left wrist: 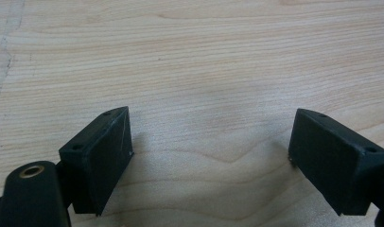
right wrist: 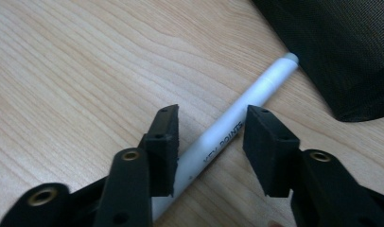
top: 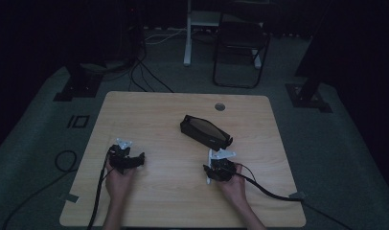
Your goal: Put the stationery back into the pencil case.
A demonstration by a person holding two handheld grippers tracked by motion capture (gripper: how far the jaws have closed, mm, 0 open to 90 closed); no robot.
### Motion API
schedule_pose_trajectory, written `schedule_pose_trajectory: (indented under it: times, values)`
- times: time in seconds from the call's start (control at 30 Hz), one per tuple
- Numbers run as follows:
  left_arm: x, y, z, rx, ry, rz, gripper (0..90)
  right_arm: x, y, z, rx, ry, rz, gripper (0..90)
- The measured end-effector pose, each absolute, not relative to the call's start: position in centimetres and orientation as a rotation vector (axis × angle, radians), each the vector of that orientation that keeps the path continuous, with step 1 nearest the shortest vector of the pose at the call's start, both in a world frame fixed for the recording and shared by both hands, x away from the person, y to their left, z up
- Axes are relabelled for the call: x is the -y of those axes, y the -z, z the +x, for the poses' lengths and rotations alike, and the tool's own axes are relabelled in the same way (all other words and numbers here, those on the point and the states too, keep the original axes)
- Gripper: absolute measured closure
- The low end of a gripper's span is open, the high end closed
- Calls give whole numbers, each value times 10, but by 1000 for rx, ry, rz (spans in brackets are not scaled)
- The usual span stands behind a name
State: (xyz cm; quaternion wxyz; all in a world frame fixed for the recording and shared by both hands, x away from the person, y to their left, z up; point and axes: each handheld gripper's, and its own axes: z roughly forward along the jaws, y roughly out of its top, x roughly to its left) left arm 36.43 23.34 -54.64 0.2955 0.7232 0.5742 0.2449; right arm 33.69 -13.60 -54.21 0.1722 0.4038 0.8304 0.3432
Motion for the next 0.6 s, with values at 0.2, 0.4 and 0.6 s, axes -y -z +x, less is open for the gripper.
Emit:
schedule_pose_trajectory:
  times: [0.2, 0.4, 0.6]
  values:
    - [-233, 546, 364, -1528, -652, 1924, 147, 138, 541, 338, -2379, -977, 1127, 646]
    - [-233, 546, 364, -1528, -651, 1924, 147, 141, 542, 343, -2383, -994, 1146, 582]
    - [-233, 546, 364, -1528, -651, 1924, 147, 139, 541, 345, -2396, -970, 1127, 501]
